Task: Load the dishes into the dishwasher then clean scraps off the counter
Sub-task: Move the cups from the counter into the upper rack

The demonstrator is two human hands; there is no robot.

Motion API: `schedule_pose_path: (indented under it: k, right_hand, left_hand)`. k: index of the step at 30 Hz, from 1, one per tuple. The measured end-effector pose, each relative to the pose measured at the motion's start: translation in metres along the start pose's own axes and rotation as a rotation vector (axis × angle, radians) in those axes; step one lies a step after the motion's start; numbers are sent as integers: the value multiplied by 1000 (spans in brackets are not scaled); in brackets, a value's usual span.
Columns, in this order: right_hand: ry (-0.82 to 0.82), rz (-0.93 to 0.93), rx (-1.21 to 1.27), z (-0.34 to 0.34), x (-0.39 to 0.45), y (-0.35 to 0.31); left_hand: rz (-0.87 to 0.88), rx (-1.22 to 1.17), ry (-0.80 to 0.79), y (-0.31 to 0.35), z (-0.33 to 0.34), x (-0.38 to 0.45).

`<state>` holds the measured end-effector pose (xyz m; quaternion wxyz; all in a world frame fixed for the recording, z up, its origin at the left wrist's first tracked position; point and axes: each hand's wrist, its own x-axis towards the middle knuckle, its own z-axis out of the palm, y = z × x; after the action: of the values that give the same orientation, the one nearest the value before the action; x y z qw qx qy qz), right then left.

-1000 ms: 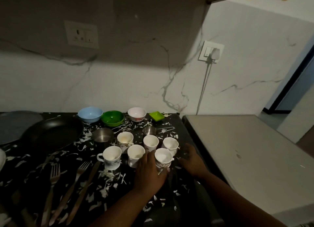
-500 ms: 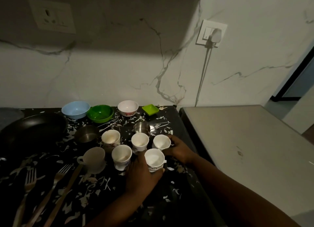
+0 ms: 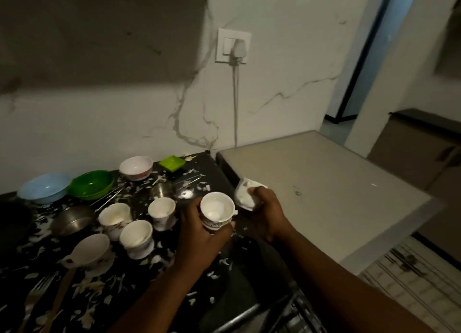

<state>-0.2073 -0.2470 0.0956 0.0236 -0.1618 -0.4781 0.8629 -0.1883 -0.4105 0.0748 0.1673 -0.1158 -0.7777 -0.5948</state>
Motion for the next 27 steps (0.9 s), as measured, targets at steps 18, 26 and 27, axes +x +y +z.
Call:
schedule_pose_path:
  k: [18,26,27]
  right_hand:
    - [514,-39,667,-399,-148,-54]
    - [710,337,266,-493,-124,23]
    - [741,378,180,-495,-117,33]
  left_hand:
    - [-572,-288,-1018,100,369,-153]
    - [-864,105,-800,-7,440,-193]
    - [-841,153,-770,-36,445,-192]
